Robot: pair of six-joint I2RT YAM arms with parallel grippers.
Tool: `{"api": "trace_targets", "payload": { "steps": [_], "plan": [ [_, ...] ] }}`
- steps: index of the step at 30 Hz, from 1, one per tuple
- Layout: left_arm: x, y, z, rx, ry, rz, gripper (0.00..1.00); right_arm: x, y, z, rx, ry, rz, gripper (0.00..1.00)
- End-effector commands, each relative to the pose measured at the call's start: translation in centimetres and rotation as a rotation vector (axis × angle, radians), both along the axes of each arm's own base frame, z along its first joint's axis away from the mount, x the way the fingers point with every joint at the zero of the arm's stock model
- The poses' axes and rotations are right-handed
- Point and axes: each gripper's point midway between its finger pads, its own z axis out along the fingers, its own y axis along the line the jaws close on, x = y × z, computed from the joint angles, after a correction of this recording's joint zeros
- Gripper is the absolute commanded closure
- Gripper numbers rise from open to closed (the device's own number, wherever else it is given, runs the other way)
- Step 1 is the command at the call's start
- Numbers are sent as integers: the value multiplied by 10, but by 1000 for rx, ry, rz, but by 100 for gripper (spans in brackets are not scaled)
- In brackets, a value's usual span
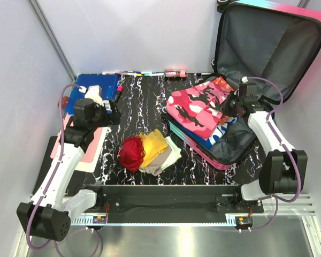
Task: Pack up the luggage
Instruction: Place the clothes in the luggage.
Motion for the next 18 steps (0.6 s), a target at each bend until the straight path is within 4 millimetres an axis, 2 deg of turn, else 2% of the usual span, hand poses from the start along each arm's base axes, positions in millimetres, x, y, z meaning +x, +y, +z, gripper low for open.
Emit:
{"api": "trace_targets", "payload": {
  "steps": [1, 5, 12, 18],
  "plan": [
    [5, -2, 13, -15, -43, 5, 1, 0, -17, 29, -71, -93, -28, 100],
    [5, -2, 11, -16, -40, 2, 1, -2, -21, 27, -99, -82, -35, 100],
    [6, -2, 12, -16, -42, 2, 1, -15, -31, 11, -151, -24, -46, 100],
    [5, -3, 11, -20, -38, 0, 1, -17, -38, 10, -191, -16, -63, 100]
  ]
}}
